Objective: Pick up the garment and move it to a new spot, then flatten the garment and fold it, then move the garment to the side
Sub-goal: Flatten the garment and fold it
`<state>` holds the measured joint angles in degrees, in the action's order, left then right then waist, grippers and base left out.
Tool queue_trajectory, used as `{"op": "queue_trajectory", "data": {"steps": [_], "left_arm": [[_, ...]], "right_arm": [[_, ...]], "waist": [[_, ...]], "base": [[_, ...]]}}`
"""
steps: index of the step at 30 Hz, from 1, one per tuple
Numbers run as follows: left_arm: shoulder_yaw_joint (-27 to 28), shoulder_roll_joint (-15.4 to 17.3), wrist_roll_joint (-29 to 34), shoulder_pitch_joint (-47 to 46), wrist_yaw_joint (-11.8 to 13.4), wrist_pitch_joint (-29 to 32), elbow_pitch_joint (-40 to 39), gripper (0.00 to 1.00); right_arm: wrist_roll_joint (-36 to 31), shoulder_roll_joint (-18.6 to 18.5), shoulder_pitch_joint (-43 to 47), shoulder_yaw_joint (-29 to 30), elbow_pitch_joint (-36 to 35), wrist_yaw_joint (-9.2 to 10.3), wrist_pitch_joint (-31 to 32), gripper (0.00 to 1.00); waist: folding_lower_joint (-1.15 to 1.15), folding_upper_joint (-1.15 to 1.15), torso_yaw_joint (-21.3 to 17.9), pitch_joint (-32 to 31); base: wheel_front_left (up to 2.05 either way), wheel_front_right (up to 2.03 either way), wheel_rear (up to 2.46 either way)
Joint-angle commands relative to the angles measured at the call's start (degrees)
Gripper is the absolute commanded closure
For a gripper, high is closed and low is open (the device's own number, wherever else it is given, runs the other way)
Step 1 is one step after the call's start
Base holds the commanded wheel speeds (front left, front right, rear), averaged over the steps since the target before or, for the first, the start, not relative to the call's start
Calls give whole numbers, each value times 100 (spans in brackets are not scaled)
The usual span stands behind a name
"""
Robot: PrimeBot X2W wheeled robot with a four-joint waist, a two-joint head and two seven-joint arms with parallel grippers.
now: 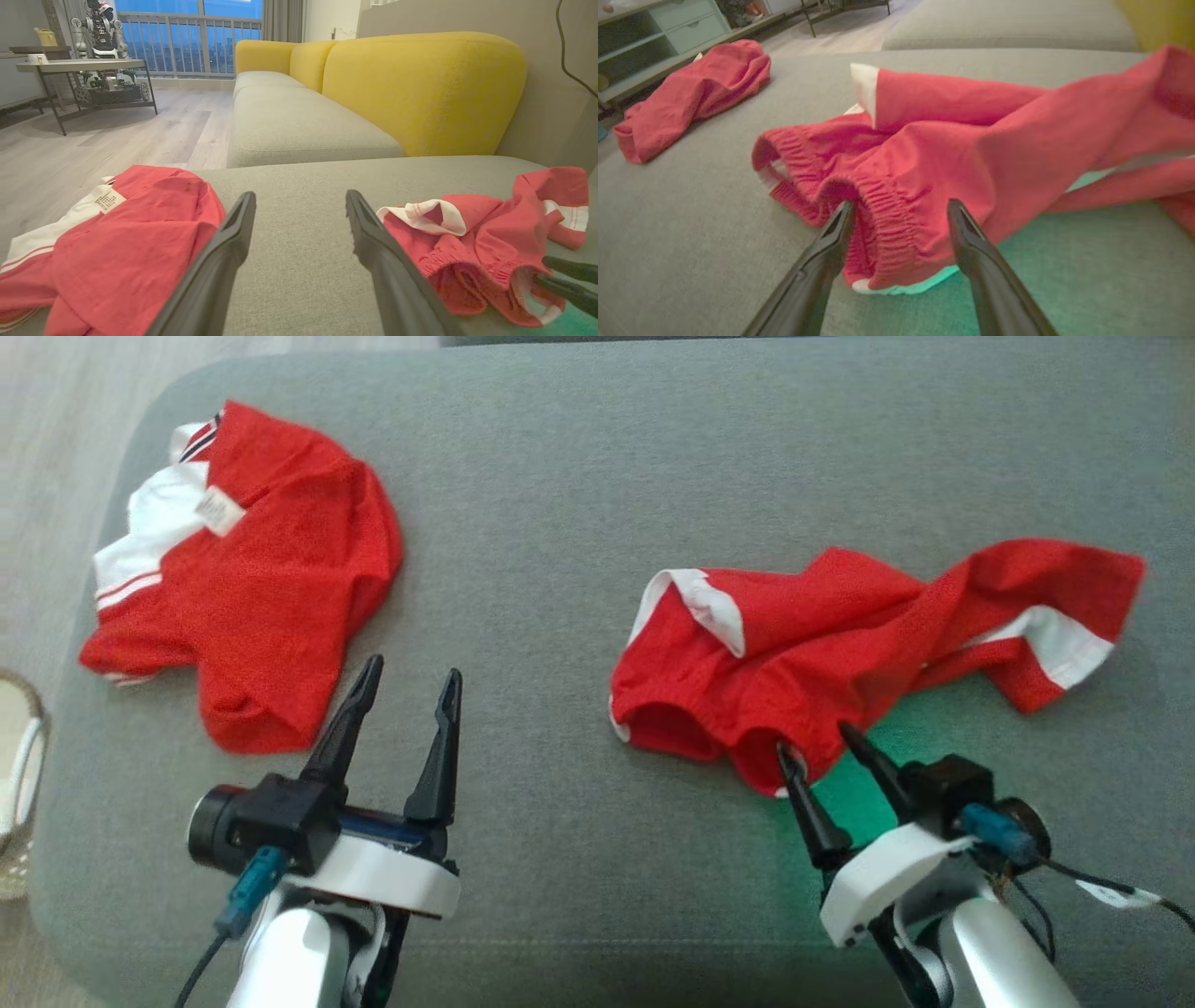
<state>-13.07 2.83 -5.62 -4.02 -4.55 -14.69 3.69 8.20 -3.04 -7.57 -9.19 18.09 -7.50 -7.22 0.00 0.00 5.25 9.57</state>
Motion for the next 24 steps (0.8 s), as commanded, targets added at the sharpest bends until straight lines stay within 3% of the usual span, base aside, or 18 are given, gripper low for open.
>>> {"op": "queue_trajectory", "data": {"steps": [1,6,8,15,24], "left_arm": [[167,5,-10,-284,-6,-30,-162,0],[174,5,-26,-310,-18,-30,-119,0],[169,5,-34,-318,-16,-30,-105,0],[185,5,-37,-247,40,-30,-79,0],[78,5,-55,-137,110,-30,-89,0]], "right_arm": [[-105,16,-131,-121,-78,1,35,0],[-370,16,-214,-11,262,1,221,0],[-480,16,-270,109,307,1,182,100],[-399,16,-541,942,4,1,-351,100],[-647,16,-1019,2086,-1054,1,-496,100]], "waist": [[0,0,112,59],[0,0,241,97],[0,0,269,91],[0,0,200,-97],[0,0,72,-368]], "base": [[0,0,0],[0,0,0],[0,0,0],[0,0,0],[0,0,0]]}}
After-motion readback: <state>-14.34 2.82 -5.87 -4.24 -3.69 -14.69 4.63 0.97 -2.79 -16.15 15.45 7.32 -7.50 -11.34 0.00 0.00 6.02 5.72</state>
